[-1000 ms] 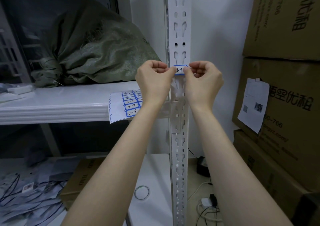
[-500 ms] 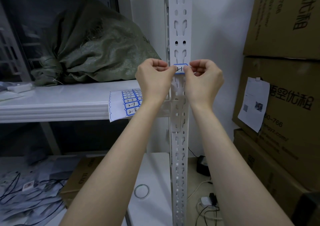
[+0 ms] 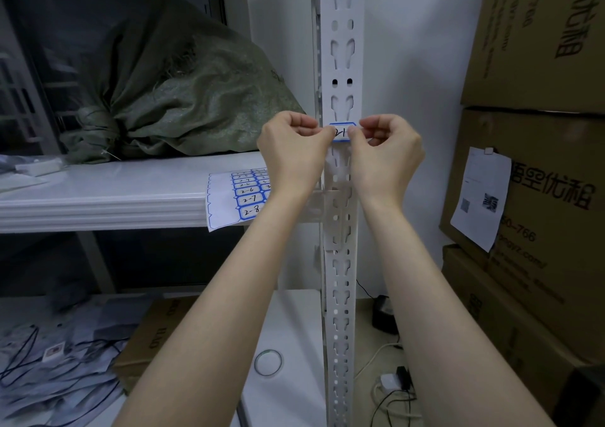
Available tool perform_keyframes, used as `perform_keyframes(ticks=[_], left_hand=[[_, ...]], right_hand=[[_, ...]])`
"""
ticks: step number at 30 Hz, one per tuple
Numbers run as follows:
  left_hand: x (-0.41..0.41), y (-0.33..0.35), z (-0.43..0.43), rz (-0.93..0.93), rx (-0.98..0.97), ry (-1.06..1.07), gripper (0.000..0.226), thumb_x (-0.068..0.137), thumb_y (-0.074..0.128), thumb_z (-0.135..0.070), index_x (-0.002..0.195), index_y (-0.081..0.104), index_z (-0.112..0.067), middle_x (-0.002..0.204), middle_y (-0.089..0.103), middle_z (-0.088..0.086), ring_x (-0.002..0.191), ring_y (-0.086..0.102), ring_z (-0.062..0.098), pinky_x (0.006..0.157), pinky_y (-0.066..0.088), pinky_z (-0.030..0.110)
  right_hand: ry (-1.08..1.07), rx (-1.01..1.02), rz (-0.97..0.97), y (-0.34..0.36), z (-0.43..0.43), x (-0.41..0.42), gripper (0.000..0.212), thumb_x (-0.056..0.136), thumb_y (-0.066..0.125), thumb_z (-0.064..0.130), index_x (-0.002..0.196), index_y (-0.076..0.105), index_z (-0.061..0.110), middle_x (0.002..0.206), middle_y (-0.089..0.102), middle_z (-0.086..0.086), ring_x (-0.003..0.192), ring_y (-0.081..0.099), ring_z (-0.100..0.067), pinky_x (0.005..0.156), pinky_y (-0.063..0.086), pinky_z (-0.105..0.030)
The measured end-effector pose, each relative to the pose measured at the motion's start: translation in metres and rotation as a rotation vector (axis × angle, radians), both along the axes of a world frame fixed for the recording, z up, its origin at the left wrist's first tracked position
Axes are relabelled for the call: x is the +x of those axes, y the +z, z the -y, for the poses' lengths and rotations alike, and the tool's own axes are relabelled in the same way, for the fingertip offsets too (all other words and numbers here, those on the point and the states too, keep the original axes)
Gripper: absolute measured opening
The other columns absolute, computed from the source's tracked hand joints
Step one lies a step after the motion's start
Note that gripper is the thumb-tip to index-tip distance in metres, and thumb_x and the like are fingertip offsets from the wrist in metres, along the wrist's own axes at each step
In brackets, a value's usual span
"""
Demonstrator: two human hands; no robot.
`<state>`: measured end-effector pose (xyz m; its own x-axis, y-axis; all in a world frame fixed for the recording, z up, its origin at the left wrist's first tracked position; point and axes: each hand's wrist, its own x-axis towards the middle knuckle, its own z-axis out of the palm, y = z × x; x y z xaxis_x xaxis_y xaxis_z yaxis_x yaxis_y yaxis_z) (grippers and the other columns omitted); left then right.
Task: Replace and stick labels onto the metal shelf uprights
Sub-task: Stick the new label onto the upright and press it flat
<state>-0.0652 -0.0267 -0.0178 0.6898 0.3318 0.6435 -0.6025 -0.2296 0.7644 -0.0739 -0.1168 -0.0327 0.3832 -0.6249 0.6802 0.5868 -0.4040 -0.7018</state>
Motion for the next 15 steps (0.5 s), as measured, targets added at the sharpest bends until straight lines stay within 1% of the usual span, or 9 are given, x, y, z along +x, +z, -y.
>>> perform_keyframes(ticks=[3, 5, 12, 15], left_hand=[[-0.0001, 0.0000, 0.0003, 0.004, 0.001, 0.008, 0.021, 0.069, 0.082, -0.017, 0.072, 0.061, -0.020, 0.064, 0.065, -0.007, 0.057, 0.060, 0.001, 0.064, 0.053, 0.020], [0.0000, 0.0001, 0.0000, 0.006, 0.003, 0.013, 0.020, 0.069, 0.081, -0.017, 0.072, 0.062, -0.019, 0.064, 0.066, -0.006, 0.057, 0.060, 0.002, 0.063, 0.052, 0.019], [-0.0003, -0.0001, -0.0004, 0.018, 0.038, 0.028, 0.020, 0.070, 0.081, -0.018, 0.072, 0.061, -0.020, 0.064, 0.064, -0.008, 0.057, 0.059, 0.001, 0.059, 0.048, 0.013], [0.0000, 0.0000, -0.0012, 0.018, 0.048, 0.031, 0.020, 0.070, 0.081, -0.018, 0.072, 0.061, -0.019, 0.063, 0.063, -0.009, 0.056, 0.058, -0.001, 0.058, 0.047, 0.012]], right_hand=[[-0.008, -0.001, 0.002, 0.0003, 0.0000, 0.0003, 0.008, 0.075, 0.073, 0.014, 0.080, 0.067, 0.014, 0.063, 0.058, 0.017, 0.052, 0.053, 0.002, 0.064, 0.051, -0.019], [-0.014, 0.000, 0.002, 0.0005, -0.0004, 0.0006, 0.008, 0.075, 0.073, 0.014, 0.080, 0.067, 0.014, 0.063, 0.057, 0.017, 0.052, 0.053, 0.003, 0.064, 0.052, -0.020], [-0.019, -0.012, 0.000, 0.0008, -0.0003, 0.0006, 0.007, 0.075, 0.073, 0.014, 0.080, 0.068, 0.014, 0.068, 0.062, 0.012, 0.053, 0.054, 0.000, 0.068, 0.054, -0.027], [-0.019, -0.020, -0.001, 0.0003, -0.0001, 0.0007, 0.008, 0.075, 0.073, 0.014, 0.080, 0.068, 0.014, 0.067, 0.061, 0.013, 0.054, 0.054, -0.002, 0.068, 0.054, -0.029]])
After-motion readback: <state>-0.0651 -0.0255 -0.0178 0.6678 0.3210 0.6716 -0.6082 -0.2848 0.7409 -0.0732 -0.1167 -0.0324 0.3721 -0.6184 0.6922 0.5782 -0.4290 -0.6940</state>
